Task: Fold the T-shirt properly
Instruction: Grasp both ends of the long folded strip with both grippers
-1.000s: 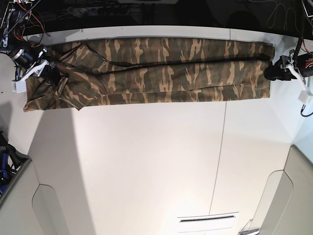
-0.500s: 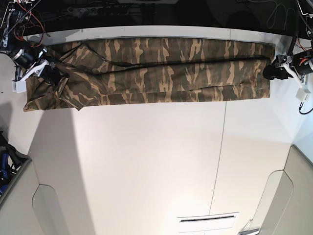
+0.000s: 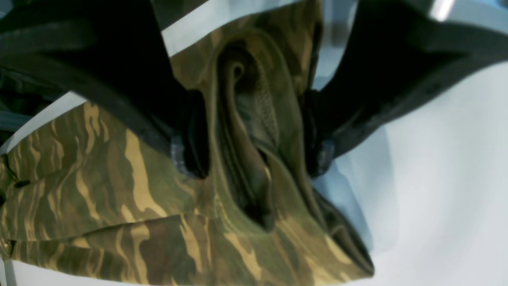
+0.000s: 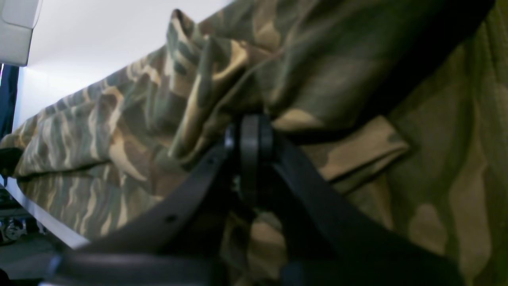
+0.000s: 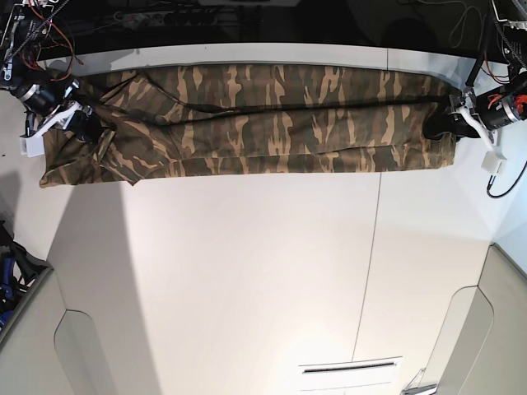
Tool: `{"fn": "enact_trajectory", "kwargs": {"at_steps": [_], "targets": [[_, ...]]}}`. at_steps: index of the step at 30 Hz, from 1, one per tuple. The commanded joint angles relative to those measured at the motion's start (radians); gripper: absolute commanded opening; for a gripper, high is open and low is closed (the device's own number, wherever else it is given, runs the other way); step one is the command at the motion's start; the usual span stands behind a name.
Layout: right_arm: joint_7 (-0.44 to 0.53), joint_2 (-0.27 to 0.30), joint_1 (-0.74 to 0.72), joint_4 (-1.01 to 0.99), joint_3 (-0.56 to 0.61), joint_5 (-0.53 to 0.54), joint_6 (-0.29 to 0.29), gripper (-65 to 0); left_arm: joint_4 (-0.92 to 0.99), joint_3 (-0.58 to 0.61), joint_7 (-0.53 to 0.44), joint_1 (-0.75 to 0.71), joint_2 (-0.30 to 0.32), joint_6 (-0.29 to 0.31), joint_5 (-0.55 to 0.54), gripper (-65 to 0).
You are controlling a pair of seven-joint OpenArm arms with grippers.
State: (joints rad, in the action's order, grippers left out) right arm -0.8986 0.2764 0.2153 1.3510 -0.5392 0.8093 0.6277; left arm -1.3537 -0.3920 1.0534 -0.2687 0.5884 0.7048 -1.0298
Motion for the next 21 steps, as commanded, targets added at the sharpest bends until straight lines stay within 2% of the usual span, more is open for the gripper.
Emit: {"fn": "enact_trajectory", "kwargs": {"at_steps": [1, 5, 6, 7, 12, 17, 21], "targets": [[-0.045, 0.01, 0.001, 0.0, -0.002, -0.042, -0.021, -65.0, -0.005, -0.003, 0.016, -0.003, 0.015, -0.007, 0.035, -30.5], [-0.045, 0.01, -0.002, 0.001, -0.002, -0.042, -0.021, -65.0, -0.005, -0.003, 0.011, -0.002, 0.015, -0.007, 0.028, -57.3], [-0.044, 0.01, -0.002, 0.0, -0.002, -0.042, -0.021, -65.0, -0.005, -0.003, 0.003, -0.002, 0.016, -0.007, 0.021, -62.5], [-0.044, 0.009, -0.002, 0.001, -0.002, -0.042, -0.021, -65.0, -0.005, -0.003, -0.007, -0.002, 0.016, -0.007, 0.021, -65.0], [-0.044, 0.009, -0.002, 0.001, -0.002, -0.041, -0.021, -65.0, -0.019, -0.005, -0.041, 0.009, 0.017, -0.007, 0.024, -65.0], [-0.045, 0.009, -0.002, 0.001, -0.002, -0.023, -0.023, -65.0, -0.037, -0.007, -0.032, 0.042, 0.016, -0.007, 0.026, -65.0], [-0.09, 0.01, -0.005, 0.017, -0.009, 0.05, -0.023, -63.6, -0.037, -0.007, -0.021, 0.074, 0.016, -0.007, 0.063, -65.0]]}}
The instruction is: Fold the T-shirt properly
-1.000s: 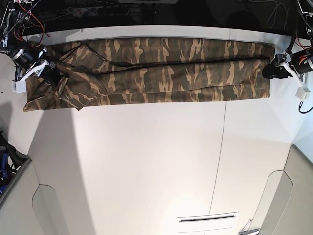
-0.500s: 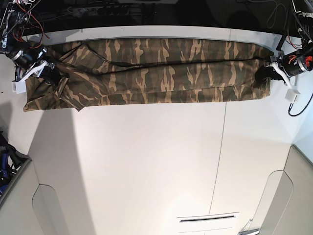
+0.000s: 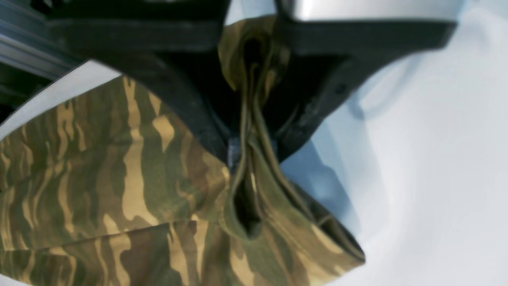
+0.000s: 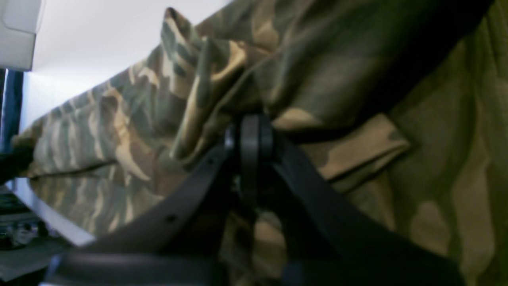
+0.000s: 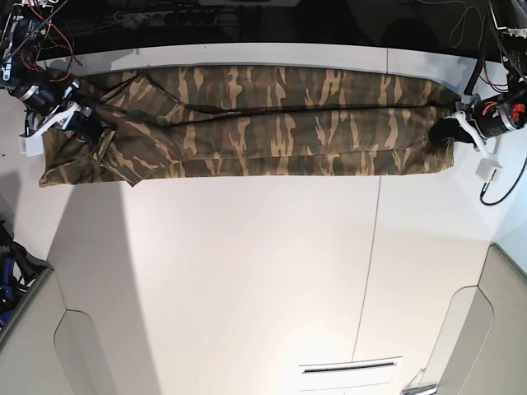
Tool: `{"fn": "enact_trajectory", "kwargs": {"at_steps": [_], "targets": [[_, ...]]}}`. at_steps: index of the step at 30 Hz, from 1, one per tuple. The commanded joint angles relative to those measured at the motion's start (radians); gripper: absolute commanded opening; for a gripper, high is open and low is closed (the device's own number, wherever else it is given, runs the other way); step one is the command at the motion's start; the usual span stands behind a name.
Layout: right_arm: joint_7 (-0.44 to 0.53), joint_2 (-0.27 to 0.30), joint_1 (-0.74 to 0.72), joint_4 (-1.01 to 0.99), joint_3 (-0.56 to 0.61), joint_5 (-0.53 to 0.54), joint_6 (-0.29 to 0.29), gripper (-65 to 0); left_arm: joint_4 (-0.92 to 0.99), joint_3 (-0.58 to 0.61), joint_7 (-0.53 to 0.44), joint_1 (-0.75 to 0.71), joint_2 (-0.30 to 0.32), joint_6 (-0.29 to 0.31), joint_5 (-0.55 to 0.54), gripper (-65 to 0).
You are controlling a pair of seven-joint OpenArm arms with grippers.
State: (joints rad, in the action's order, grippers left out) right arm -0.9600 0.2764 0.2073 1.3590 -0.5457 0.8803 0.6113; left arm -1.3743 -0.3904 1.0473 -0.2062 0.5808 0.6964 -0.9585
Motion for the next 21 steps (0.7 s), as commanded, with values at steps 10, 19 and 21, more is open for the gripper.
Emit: {"fn": "enact_trajectory", "kwargs": {"at_steps": [10, 19, 21], "targets": [[-0.097, 0.009, 0.005, 0.251, -0.082, 0.051, 0.002, -35.3, -0.016, -0.008, -0.057, 0.122, 0.084, 0.002, 0.131, -65.0], [-0.117, 0.009, 0.005, 0.346, -0.126, 0.047, -0.002, -35.3, -0.016, -0.008, -0.056, 0.192, 0.205, -0.008, 0.218, -65.0], [-0.117, 0.009, 0.006, 0.346, -0.127, 0.046, -0.002, -35.3, -0.018, -0.008, -0.038, 0.192, 0.212, -0.037, 0.216, -65.0]]}}
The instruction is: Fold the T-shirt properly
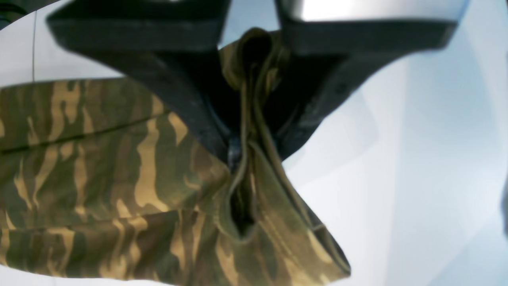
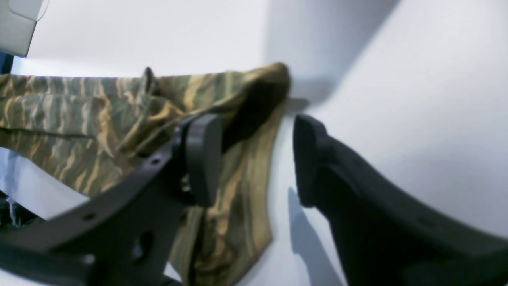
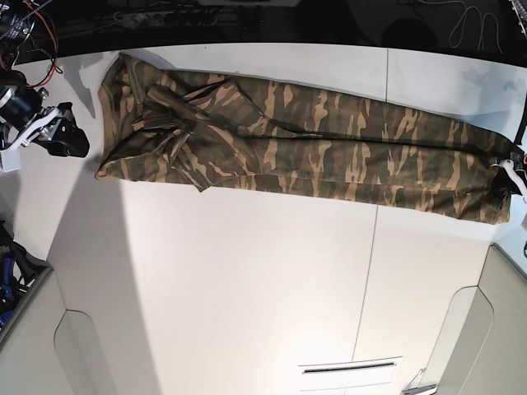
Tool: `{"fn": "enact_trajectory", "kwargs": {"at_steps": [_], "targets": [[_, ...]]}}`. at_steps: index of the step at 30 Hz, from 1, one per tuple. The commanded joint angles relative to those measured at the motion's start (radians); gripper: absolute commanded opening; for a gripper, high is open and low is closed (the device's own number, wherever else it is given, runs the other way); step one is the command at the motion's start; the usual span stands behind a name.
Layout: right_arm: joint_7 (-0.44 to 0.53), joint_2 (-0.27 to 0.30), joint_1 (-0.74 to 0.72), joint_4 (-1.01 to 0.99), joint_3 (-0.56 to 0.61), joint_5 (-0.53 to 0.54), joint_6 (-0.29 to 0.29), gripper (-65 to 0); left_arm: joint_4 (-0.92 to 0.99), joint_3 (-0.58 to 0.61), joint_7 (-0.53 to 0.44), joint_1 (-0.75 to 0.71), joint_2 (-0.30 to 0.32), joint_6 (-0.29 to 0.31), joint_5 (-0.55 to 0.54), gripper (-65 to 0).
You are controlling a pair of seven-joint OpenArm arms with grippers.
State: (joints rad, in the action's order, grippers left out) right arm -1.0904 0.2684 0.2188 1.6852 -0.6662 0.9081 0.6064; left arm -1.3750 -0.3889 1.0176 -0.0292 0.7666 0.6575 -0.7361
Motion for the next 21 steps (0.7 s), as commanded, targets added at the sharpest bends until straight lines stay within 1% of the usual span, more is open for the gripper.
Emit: {"fn": "enact_trajectory", "kwargs": {"at_steps": [1, 5, 9, 11, 15, 18, 21], "targets": [[0.013, 0.017, -0.005, 0.019, -0.006, 0.016, 0.003, -35.3, -0.023, -0.01, 0.004, 0.014, 0.026, -0.003, -0.007, -65.0], [0.016, 0.017, -0.005, 0.019, -0.006, 0.014, 0.003, -35.3, -0.075, -0.008, 0.047, 0.005, 0.007, -0.002, -0.053, -65.0], [0.017, 0.017, -0.005, 0.019, -0.006, 0.011, 0.003, -35.3, -0.195, -0.008, 0.161, 0.003, -0.043, -0.003, -0.148, -65.0], [0.017, 0.017, -0.005, 0.019, -0.006, 0.011, 0.003, -35.3, -0.263, -0.008, 0.212, 0.002, -0.068, -0.013, -0.213, -65.0], [0.018, 0.016, -0.005, 0.019, -0.006, 0.0, 0.003, -35.3, -0.394, -0.007, 0.211, -0.043, -0.097, -0.014, -0.264, -65.0], [0.025, 0.017, -0.005, 0.019, -0.006, -0.015, 0.003, -35.3, -0.483, 0.0, 0.214, -0.079, -0.132, -0.014, -0.316, -65.0], [0.033, 0.017, -0.005, 0.019, -0.006, -0.017, 0.003, -35.3, -0.557, 0.044, 0.213, -0.09, -0.176, -0.014, -0.322, -65.0]]}}
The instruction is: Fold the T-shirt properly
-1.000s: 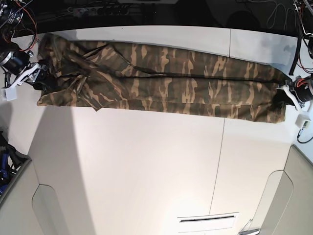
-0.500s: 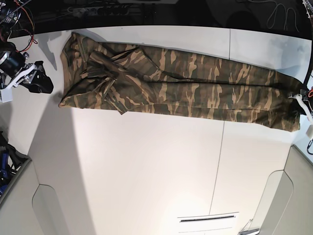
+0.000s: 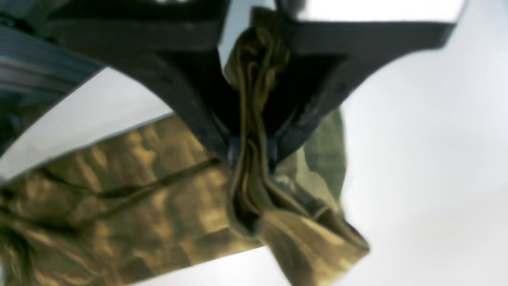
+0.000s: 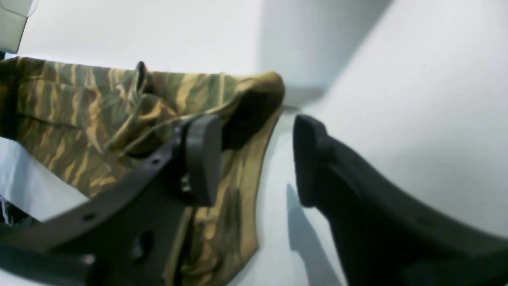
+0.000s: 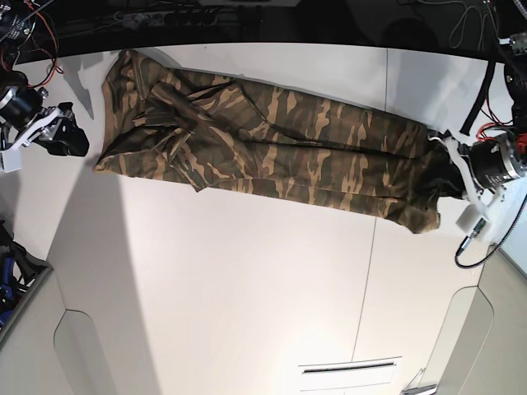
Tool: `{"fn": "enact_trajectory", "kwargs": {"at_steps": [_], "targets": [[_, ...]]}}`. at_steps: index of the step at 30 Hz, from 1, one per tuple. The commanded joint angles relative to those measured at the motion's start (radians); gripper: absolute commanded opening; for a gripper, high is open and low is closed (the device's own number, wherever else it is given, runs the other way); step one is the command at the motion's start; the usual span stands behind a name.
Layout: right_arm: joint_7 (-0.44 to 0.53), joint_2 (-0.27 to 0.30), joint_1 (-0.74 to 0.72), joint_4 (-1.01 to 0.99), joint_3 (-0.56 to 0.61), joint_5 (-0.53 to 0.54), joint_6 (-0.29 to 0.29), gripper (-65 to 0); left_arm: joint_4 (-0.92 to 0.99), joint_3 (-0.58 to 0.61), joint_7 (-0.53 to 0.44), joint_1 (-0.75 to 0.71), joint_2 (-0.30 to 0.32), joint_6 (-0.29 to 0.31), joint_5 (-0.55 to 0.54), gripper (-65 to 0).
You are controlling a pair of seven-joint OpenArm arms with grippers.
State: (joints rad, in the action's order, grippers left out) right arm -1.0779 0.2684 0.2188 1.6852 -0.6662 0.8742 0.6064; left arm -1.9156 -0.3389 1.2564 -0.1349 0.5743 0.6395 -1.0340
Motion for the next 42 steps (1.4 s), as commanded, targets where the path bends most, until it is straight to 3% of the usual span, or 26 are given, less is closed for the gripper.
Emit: {"fn": "enact_trajectory", "kwargs": {"at_steps": [1, 5, 9, 12, 13, 16, 18, 26, 35, 39, 42], "targets": [[0.027, 0.017, -0.005, 0.019, -0.006, 0.015, 0.003, -35.3, -0.032, 0.016, -0.034, 0.016, 0.003, 0.004, -0.022, -65.0], [0.03, 0.017, -0.005, 0.019, -0.006, 0.014, 0.003, -35.3, -0.05, 0.123, -0.099, 0.018, -0.047, 0.004, 0.061, -65.0], [0.03, 0.017, -0.005, 0.019, -0.006, -0.003, 0.003, -35.3, -0.047, 0.23, -0.175, 0.024, -0.111, 0.003, 0.275, -65.0], [0.03, 0.017, -0.005, 0.019, -0.006, -0.003, 0.003, -35.3, -0.034, 0.291, -0.22, 0.024, -0.134, 0.0, 0.366, -65.0], [0.03, 0.017, -0.005, 0.019, -0.006, -0.003, 0.003, -35.3, -0.027, 0.31, -0.23, 0.024, -0.137, 0.0, 0.381, -61.7], [0.029, 0.017, -0.005, 0.019, -0.006, -0.003, 0.002, -35.3, -0.001, 0.352, -0.269, 0.024, -0.147, 0.0, 0.398, -37.3], [0.029, 0.017, -0.005, 0.019, -0.006, -0.003, 0.002, -35.3, 0.005, 0.373, -0.303, 0.023, -0.156, -0.001, 0.389, -28.3], [0.029, 0.017, -0.005, 0.019, -0.006, -0.01, 0.002, -35.3, 0.006, 0.386, -0.321, 0.021, -0.262, -0.001, 0.381, -28.1], [0.031, 0.016, -0.002, 0.004, -0.006, -0.069, -0.008, -35.0, 0.006, 0.385, -0.322, 0.021, -0.277, 0.0, 0.384, -28.1], [0.031, 0.016, 0.017, -0.035, -0.006, -0.02, -0.006, -22.3, 0.006, 0.385, -0.322, 0.021, -0.277, -0.001, 0.384, -28.1], [0.031, 0.016, 0.029, -0.096, -0.006, -0.018, -0.004, -22.1, 0.006, 0.385, -0.322, 0.021, -0.277, -0.001, 0.384, -28.1]]}}
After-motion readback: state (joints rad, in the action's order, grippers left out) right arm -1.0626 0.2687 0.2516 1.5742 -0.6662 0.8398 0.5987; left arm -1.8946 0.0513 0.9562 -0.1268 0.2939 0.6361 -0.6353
